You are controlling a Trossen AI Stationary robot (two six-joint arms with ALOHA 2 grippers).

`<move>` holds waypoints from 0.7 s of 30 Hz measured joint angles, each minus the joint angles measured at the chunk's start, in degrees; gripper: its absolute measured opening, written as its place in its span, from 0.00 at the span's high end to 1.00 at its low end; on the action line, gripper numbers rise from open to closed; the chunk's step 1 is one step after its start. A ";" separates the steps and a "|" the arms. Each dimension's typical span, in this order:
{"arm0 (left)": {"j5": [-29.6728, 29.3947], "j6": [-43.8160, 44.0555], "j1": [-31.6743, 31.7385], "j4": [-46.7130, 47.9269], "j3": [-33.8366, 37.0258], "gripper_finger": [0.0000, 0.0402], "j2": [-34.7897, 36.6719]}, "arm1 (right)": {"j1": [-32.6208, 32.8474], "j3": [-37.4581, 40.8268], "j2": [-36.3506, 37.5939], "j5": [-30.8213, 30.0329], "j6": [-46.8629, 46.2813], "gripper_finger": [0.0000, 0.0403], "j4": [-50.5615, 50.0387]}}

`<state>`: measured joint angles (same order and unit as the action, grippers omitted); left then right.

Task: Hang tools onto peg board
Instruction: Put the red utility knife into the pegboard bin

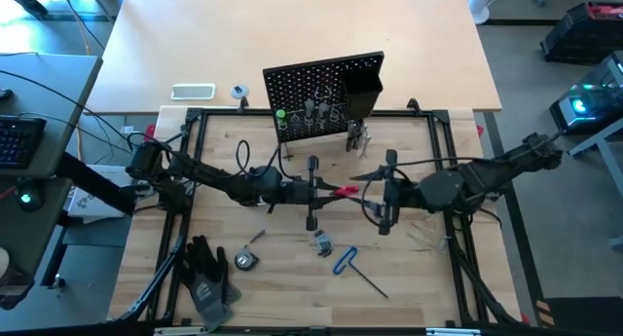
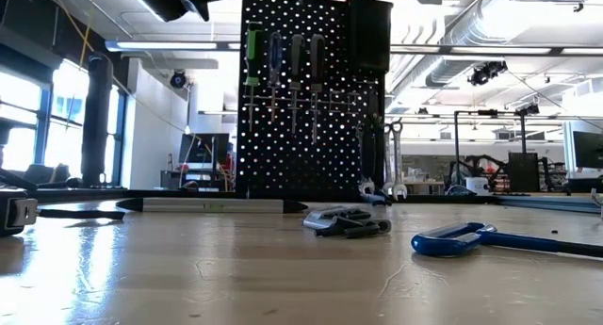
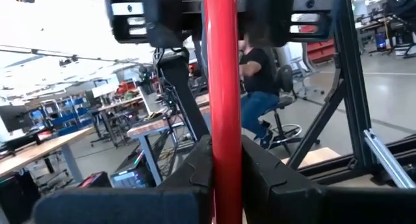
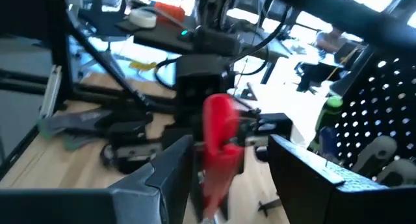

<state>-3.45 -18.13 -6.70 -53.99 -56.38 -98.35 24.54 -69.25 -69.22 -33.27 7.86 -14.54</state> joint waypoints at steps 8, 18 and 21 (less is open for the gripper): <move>1.33 -0.47 -0.05 -1.32 0.00 0.92 0.00 | -3.65 0.00 -0.95 7.23 -0.29 0.56 3.04; 1.05 -0.41 0.37 -0.41 0.07 0.92 0.04 | -7.76 0.00 -3.54 15.84 2.75 0.89 5.58; -2.37 -1.97 0.31 1.68 -0.07 0.81 0.06 | -8.39 0.11 -2.92 15.03 2.53 0.89 5.93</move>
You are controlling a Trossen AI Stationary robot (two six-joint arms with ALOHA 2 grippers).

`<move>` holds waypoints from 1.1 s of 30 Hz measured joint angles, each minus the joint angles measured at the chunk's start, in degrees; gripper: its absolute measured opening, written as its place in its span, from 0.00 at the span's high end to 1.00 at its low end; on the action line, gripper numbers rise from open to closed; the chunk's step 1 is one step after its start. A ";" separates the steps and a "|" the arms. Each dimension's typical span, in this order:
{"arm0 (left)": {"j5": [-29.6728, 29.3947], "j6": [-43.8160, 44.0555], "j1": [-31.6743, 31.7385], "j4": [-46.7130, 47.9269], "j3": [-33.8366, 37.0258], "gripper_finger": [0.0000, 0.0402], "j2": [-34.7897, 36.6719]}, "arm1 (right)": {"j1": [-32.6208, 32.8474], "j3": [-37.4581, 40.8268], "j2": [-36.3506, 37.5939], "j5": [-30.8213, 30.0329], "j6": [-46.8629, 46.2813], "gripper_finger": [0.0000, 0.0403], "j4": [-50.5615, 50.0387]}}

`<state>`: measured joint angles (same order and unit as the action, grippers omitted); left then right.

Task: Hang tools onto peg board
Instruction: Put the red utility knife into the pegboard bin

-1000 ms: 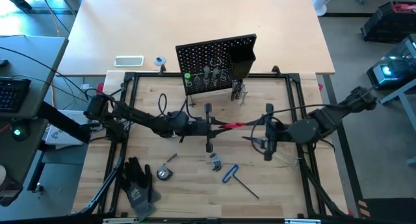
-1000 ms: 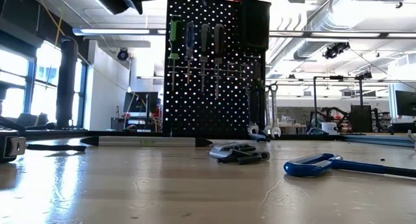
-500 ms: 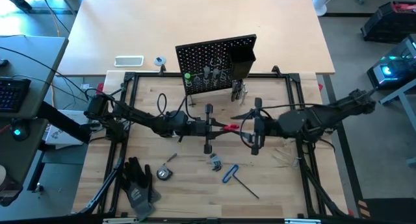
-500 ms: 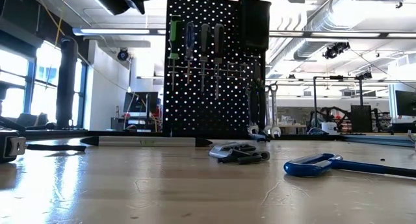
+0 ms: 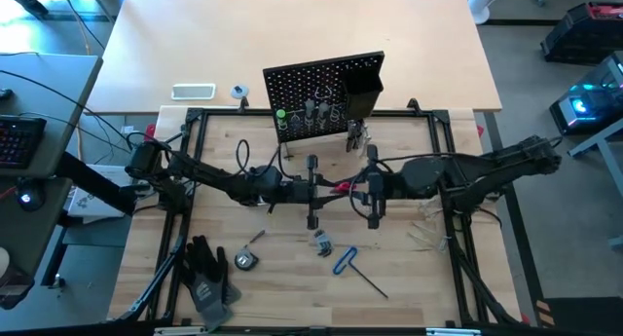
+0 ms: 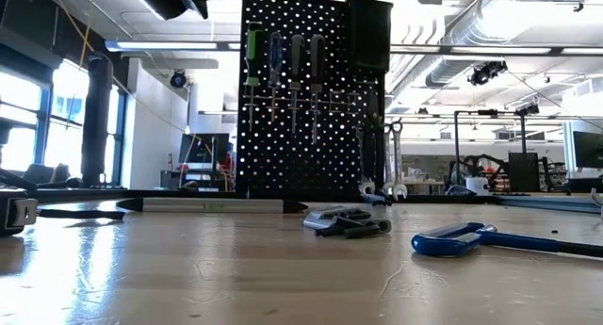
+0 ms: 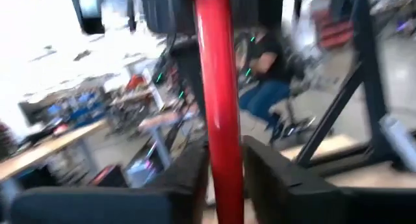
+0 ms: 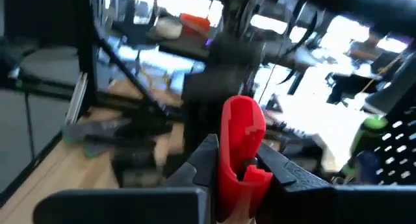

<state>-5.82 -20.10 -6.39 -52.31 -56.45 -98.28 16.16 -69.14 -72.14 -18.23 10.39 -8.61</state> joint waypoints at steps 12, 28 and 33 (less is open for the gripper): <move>-9.43 -2.05 -0.56 12.22 0.11 0.55 0.26 | -8.01 -0.23 8.48 -3.81 5.16 0.89 1.17; -9.83 6.73 -6.99 35.72 0.11 0.54 0.26 | -31.59 -27.47 0.70 9.39 6.64 0.89 -17.16; -9.84 10.27 -7.76 40.22 0.11 0.54 0.26 | -37.61 -38.77 -8.10 10.78 4.17 0.89 -29.87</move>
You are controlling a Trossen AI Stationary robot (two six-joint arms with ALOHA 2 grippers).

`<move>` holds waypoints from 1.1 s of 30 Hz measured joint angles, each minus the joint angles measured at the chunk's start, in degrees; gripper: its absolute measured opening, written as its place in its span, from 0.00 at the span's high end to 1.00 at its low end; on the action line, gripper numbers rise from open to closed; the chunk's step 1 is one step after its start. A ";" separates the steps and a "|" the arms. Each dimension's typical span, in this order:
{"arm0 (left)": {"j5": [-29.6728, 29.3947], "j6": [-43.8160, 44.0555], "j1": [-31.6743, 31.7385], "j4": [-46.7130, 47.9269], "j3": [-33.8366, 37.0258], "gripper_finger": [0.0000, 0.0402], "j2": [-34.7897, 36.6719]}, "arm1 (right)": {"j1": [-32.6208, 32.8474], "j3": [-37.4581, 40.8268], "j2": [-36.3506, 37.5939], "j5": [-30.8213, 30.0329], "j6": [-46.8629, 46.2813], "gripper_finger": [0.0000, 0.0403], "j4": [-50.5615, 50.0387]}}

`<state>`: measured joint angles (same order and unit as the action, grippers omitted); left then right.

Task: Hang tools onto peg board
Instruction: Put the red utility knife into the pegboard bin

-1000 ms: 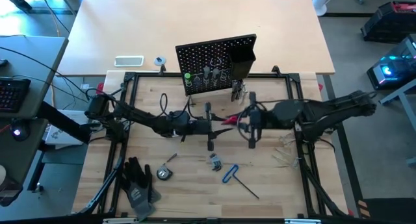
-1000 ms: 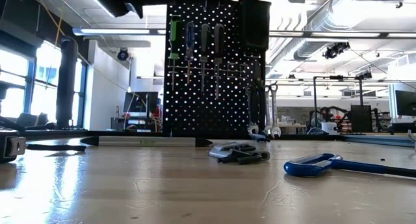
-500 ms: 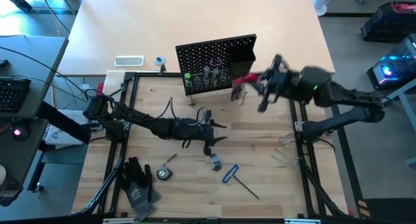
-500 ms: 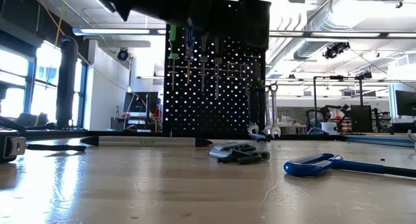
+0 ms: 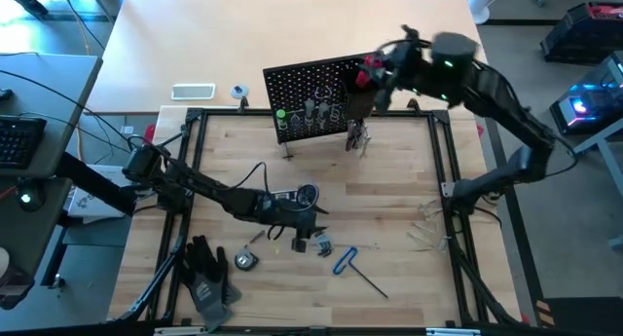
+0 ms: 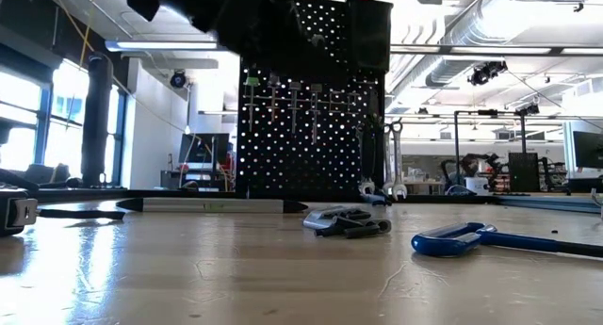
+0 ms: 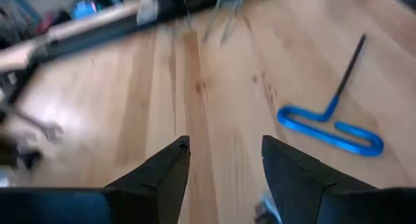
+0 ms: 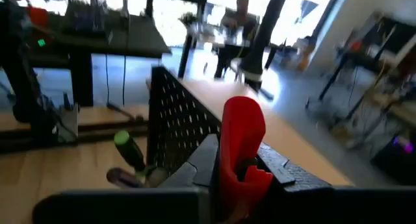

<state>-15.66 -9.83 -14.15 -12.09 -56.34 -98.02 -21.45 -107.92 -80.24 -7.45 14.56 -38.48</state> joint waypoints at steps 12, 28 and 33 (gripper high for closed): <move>-0.17 6.65 -2.28 9.52 0.02 0.54 0.00 | -4.07 -7.99 -8.49 2.97 -4.11 0.89 -13.00; -3.03 8.38 -4.14 11.05 0.02 0.54 0.00 | -4.18 -7.78 -8.53 2.96 -7.25 0.84 -20.85; -3.06 9.25 -4.67 11.05 0.04 0.54 0.00 | -4.15 -7.78 -8.53 3.13 -7.49 0.84 -22.49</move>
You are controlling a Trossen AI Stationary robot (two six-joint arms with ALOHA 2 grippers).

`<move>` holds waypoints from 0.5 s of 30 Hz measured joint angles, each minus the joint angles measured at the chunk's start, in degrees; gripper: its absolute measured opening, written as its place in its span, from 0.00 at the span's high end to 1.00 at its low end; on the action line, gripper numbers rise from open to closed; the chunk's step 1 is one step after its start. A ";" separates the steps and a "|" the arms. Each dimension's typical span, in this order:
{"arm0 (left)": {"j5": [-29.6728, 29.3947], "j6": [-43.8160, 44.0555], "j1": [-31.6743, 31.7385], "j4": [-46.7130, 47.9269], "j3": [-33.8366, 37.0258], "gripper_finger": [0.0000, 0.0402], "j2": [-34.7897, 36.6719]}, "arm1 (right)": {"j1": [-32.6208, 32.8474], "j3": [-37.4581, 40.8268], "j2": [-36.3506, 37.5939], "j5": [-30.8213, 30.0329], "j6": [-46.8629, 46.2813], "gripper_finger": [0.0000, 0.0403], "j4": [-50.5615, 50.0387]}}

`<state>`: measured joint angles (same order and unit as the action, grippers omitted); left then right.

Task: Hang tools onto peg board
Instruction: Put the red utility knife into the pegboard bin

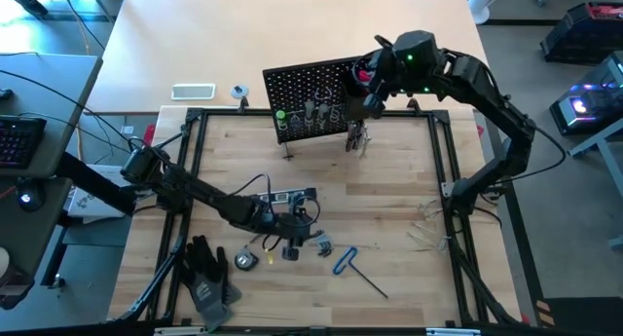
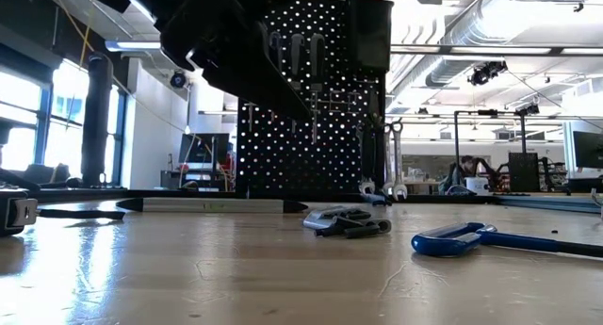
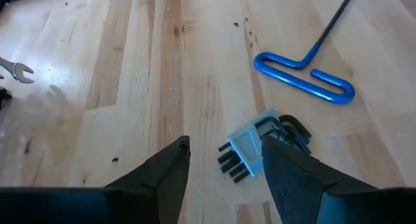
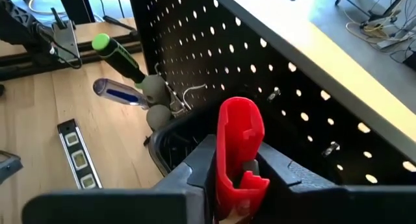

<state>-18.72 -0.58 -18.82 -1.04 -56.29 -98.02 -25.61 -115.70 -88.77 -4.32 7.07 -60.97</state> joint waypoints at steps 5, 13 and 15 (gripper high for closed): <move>0.00 0.55 -0.43 -0.02 0.00 0.54 0.00 | 0.13 0.01 0.00 0.07 0.54 0.83 -1.41; 0.02 1.51 -0.48 0.00 0.00 0.54 0.00 | 0.18 0.07 0.38 -1.20 -0.68 0.69 -2.35; 0.01 1.49 -0.52 0.03 0.00 0.54 0.00 | 0.20 0.07 0.84 -1.37 -0.72 0.65 -2.32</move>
<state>-18.71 0.91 -19.33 -1.01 -56.29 -98.02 -25.41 -115.63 -87.93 -5.70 6.35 -63.29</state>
